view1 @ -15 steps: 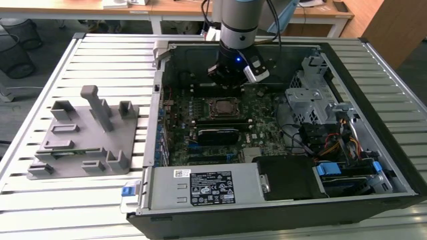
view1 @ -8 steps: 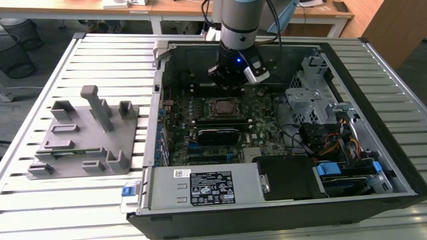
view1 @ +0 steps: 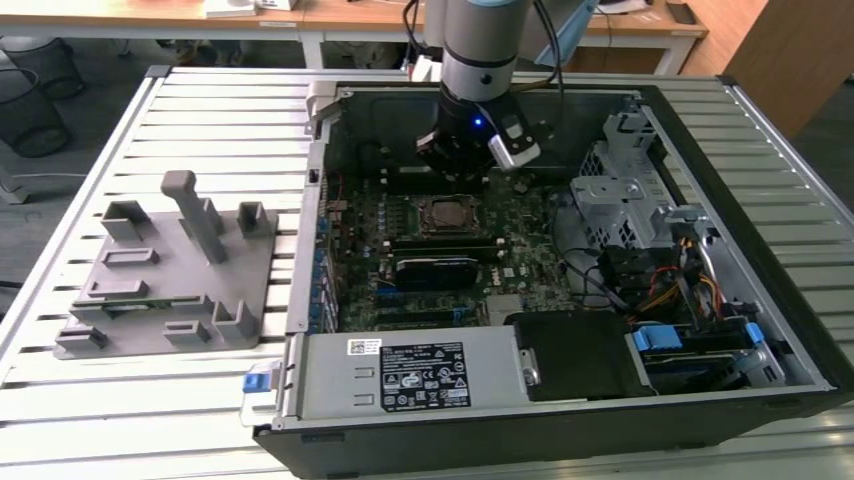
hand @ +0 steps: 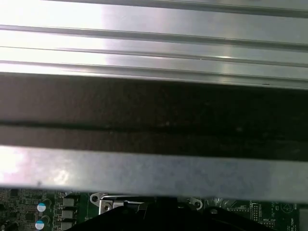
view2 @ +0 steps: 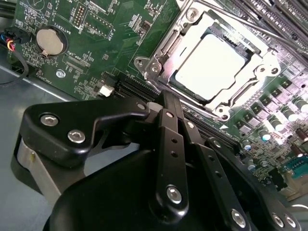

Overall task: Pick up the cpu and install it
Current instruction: 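Install the first cpu locking lever, then install the second cpu locking lever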

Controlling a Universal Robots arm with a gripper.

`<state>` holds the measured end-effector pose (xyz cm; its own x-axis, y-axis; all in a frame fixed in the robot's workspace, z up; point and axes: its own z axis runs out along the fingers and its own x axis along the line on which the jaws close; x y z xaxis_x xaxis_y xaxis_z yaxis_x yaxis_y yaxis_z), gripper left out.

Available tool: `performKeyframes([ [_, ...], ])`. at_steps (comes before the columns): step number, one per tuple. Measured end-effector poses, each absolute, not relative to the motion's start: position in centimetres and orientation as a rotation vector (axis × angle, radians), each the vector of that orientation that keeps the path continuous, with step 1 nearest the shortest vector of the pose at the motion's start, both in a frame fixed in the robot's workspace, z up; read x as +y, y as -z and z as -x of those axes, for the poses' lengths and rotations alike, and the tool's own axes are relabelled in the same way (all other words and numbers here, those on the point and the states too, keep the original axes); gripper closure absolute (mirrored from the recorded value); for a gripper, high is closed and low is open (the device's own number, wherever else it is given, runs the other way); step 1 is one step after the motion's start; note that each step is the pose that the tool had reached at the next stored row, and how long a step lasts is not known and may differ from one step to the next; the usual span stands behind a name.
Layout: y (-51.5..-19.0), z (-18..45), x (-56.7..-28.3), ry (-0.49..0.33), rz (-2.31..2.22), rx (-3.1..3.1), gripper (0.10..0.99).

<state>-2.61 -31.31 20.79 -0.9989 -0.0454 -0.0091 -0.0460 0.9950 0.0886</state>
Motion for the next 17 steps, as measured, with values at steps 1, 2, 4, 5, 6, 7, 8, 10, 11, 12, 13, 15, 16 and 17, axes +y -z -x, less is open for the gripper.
performKeyframes([
  [1,-20.79,2.60,-31.33,-0.139,0.072,3.131,0.980],
  [2,-20.79,2.60,-31.35,-0.139,0.072,3.131,0.980],
  [4,-20.79,2.59,-31.41,-0.139,0.072,3.131,0.980],
  [5,-20.79,2.59,-31.45,-0.139,0.072,3.131,0.980],
  [6,-20.79,2.58,-31.50,-0.139,0.072,3.131,0.980],
  [7,-20.79,2.58,-31.56,-0.139,0.072,3.131,0.980],
  [8,-20.79,2.58,-31.63,-0.139,0.072,3.131,0.980],
  [10,-20.79,2.58,-31.74,-0.139,0.072,3.131,0.980],
  [11,-20.79,2.58,-31.80,-0.139,0.072,3.131,0.980],
  [12,-20.79,2.58,-31.89,-0.139,0.072,3.131,0.980],
  [13,-20.79,2.58,-31.96,-0.139,0.072,3.131,0.980],
  [15,-20.79,2.58,-32.11,-0.139,0.072,3.131,0.980],
  [16,-20.79,2.58,-32.18,-0.139,0.072,3.131,0.980],
  [17,-20.79,2.58,-32.24,-0.139,0.072,3.131,0.980],
])
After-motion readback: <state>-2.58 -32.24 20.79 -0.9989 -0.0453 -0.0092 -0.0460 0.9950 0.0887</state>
